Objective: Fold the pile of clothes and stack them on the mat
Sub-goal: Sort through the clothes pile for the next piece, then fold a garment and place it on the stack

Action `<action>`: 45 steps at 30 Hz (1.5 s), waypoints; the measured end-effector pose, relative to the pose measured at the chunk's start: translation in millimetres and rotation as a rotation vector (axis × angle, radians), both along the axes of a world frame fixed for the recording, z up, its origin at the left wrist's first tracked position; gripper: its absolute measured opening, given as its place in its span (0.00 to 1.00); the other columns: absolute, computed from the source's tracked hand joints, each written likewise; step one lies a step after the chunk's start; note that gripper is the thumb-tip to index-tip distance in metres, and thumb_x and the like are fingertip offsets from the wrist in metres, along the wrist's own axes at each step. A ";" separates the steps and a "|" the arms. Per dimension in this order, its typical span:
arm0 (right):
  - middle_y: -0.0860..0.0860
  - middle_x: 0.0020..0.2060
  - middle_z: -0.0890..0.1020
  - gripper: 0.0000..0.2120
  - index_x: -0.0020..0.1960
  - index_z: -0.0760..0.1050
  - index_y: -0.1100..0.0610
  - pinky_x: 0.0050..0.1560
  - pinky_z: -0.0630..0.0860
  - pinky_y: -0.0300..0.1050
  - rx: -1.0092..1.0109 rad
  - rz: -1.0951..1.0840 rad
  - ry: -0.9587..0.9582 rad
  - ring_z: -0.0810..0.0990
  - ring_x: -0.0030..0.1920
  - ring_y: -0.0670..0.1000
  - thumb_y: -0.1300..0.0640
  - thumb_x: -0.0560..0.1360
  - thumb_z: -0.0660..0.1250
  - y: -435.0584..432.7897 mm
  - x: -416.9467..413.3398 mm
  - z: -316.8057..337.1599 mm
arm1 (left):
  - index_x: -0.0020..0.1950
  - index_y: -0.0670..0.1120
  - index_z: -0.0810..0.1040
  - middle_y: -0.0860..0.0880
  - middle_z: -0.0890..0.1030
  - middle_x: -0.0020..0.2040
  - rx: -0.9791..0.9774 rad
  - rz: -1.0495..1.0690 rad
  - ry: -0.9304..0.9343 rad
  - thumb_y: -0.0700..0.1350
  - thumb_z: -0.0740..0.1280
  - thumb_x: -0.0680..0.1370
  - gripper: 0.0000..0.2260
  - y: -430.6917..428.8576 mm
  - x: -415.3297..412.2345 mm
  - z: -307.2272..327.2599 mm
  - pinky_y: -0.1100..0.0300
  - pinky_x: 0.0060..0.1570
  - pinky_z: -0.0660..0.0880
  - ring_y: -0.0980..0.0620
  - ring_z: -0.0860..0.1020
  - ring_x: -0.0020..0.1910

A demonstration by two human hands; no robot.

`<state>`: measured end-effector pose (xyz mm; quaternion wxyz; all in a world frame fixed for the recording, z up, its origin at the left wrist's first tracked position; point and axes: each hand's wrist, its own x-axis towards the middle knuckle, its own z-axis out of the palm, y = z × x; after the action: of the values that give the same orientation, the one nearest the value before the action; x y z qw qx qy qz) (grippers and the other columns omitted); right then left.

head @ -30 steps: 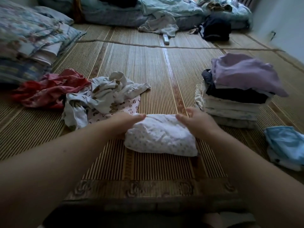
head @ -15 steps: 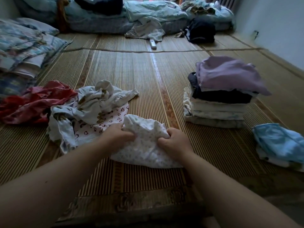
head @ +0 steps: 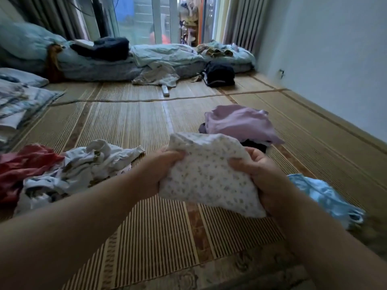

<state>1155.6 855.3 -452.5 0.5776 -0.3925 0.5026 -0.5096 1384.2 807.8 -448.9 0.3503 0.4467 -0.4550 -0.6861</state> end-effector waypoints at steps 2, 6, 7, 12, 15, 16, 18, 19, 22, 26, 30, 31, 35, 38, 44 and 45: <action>0.60 0.57 0.80 0.28 0.64 0.72 0.59 0.51 0.80 0.56 -0.070 -0.048 0.098 0.82 0.54 0.59 0.61 0.65 0.75 -21.4 -29.0 28.0 | 0.61 0.45 0.75 0.39 0.81 0.57 -0.022 0.017 0.006 0.44 0.62 0.79 0.11 -21.1 -30.5 21.8 0.42 0.55 0.77 0.39 0.81 0.55; 0.57 0.54 0.82 0.41 0.62 0.74 0.59 0.44 0.81 0.52 -0.182 -0.144 0.271 0.84 0.50 0.57 0.52 0.52 0.83 -81.5 -75.8 82.0 | 0.51 0.45 0.77 0.42 0.83 0.49 -0.086 0.084 0.015 0.46 0.63 0.79 0.06 -73.3 -89.9 67.9 0.47 0.49 0.79 0.43 0.82 0.47; 0.57 0.53 0.83 0.42 0.60 0.75 0.58 0.43 0.81 0.51 -0.205 -0.161 0.324 0.84 0.49 0.57 0.50 0.49 0.83 -97.7 -84.5 91.5 | 0.48 0.45 0.77 0.43 0.83 0.46 -0.094 0.118 0.016 0.46 0.64 0.79 0.05 -87.4 -101.9 74.7 0.49 0.46 0.80 0.45 0.82 0.43; 0.53 0.51 0.80 0.22 0.60 0.77 0.55 0.41 0.74 0.41 -0.018 -0.024 0.870 0.78 0.43 0.50 0.55 0.68 0.76 -173.0 -109.9 90.3 | 0.49 0.42 0.76 0.42 0.80 0.52 -0.327 0.074 -0.684 0.47 0.67 0.76 0.09 -156.8 -138.6 59.5 0.45 0.55 0.78 0.41 0.80 0.52; 0.52 0.59 0.79 0.20 0.64 0.77 0.50 0.52 0.72 0.42 0.103 0.132 1.215 0.77 0.50 0.52 0.48 0.73 0.71 -197.6 -109.4 54.7 | 0.62 0.42 0.73 0.42 0.75 0.65 -0.504 -0.062 -1.024 0.46 0.62 0.79 0.13 -174.6 -147.8 31.3 0.53 0.61 0.69 0.42 0.74 0.63; 0.51 0.62 0.78 0.19 0.65 0.76 0.49 0.57 0.70 0.43 0.099 0.161 1.285 0.76 0.55 0.53 0.46 0.75 0.67 -199.8 -106.1 41.9 | 0.68 0.44 0.69 0.42 0.73 0.68 -0.513 -0.082 -1.019 0.46 0.61 0.80 0.17 -178.8 -149.0 22.6 0.54 0.61 0.68 0.42 0.72 0.65; 0.50 0.70 0.71 0.21 0.70 0.70 0.47 0.68 0.64 0.47 0.082 0.199 1.297 0.71 0.67 0.55 0.45 0.78 0.60 -203.9 -101.5 18.4 | 0.73 0.46 0.63 0.41 0.72 0.67 -0.488 -0.087 -1.028 0.48 0.61 0.81 0.21 -184.3 -147.3 8.2 0.52 0.61 0.69 0.42 0.73 0.64; 0.51 0.72 0.68 0.22 0.72 0.67 0.47 0.71 0.61 0.49 0.075 0.200 1.272 0.67 0.70 0.57 0.45 0.79 0.58 -204.2 -98.5 9.0 | 0.73 0.46 0.63 0.40 0.73 0.66 -0.456 -0.100 -1.042 0.50 0.60 0.81 0.21 -186.9 -145.7 -0.4 0.52 0.61 0.71 0.41 0.74 0.62; 0.55 0.73 0.66 0.22 0.74 0.63 0.47 0.70 0.60 0.48 0.071 0.189 1.251 0.65 0.71 0.58 0.47 0.81 0.55 -205.3 -92.9 -3.1 | 0.70 0.46 0.64 0.39 0.75 0.60 -0.373 -0.120 -1.039 0.51 0.60 0.81 0.20 -190.4 -139.2 -18.8 0.49 0.58 0.74 0.41 0.76 0.57; 0.55 0.71 0.69 0.23 0.73 0.65 0.48 0.67 0.64 0.47 0.085 0.179 1.292 0.70 0.68 0.58 0.48 0.79 0.59 -205.0 -92.7 11.3 | 0.76 0.49 0.55 0.38 0.73 0.65 -0.351 -0.078 -0.923 0.53 0.61 0.79 0.27 -190.0 -134.0 -14.0 0.49 0.60 0.73 0.38 0.75 0.59; 0.56 0.64 0.76 0.23 0.70 0.69 0.50 0.56 0.71 0.46 0.071 0.118 1.317 0.76 0.57 0.57 0.50 0.76 0.63 -195.3 -87.8 29.6 | 0.77 0.54 0.45 0.37 0.67 0.70 -0.373 -0.002 -0.883 0.59 0.62 0.77 0.36 -179.6 -127.8 -0.3 0.51 0.55 0.70 0.37 0.71 0.64; 0.56 0.64 0.77 0.23 0.70 0.69 0.51 0.56 0.71 0.46 0.068 0.101 1.323 0.77 0.56 0.57 0.50 0.76 0.64 -193.1 -85.9 32.9 | 0.77 0.54 0.45 0.37 0.66 0.70 -0.387 0.004 -0.879 0.60 0.63 0.77 0.36 -175.8 -126.8 2.8 0.50 0.56 0.70 0.37 0.71 0.65; 0.57 0.66 0.75 0.27 0.71 0.68 0.54 0.58 0.70 0.47 0.053 0.029 1.348 0.74 0.63 0.58 0.46 0.75 0.66 -184.9 -75.7 44.9 | 0.78 0.50 0.45 0.39 0.63 0.74 -0.456 0.002 -0.875 0.59 0.63 0.78 0.37 -162.9 -119.7 14.1 0.46 0.66 0.67 0.38 0.67 0.69; 0.57 0.67 0.74 0.28 0.70 0.69 0.54 0.62 0.71 0.51 -0.005 -0.024 1.384 0.72 0.64 0.60 0.41 0.74 0.66 -180.3 -62.0 52.1 | 0.78 0.54 0.46 0.38 0.60 0.75 -0.435 -0.005 -0.853 0.62 0.63 0.76 0.38 -158.7 -101.8 22.6 0.46 0.67 0.67 0.37 0.65 0.70; 0.58 0.68 0.70 0.29 0.68 0.70 0.49 0.66 0.63 0.60 -0.214 -0.063 1.480 0.67 0.67 0.62 0.35 0.72 0.64 -177.8 4.3 78.6 | 0.77 0.51 0.55 0.40 0.59 0.76 -0.417 0.052 -1.000 0.63 0.63 0.75 0.35 -149.9 -11.9 18.8 0.42 0.69 0.65 0.38 0.63 0.72; 0.58 0.68 0.70 0.27 0.67 0.71 0.49 0.66 0.62 0.62 -0.274 -0.056 1.487 0.66 0.68 0.61 0.36 0.73 0.65 -178.1 22.4 83.2 | 0.76 0.50 0.57 0.40 0.59 0.76 -0.397 0.068 -1.035 0.62 0.64 0.75 0.34 -149.3 12.3 13.5 0.42 0.69 0.65 0.39 0.64 0.72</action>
<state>1178.1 677.2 -369.4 0.0195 -0.6881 0.7019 -0.1831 1396.5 658.6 -435.4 0.1803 0.6653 -0.6737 -0.2664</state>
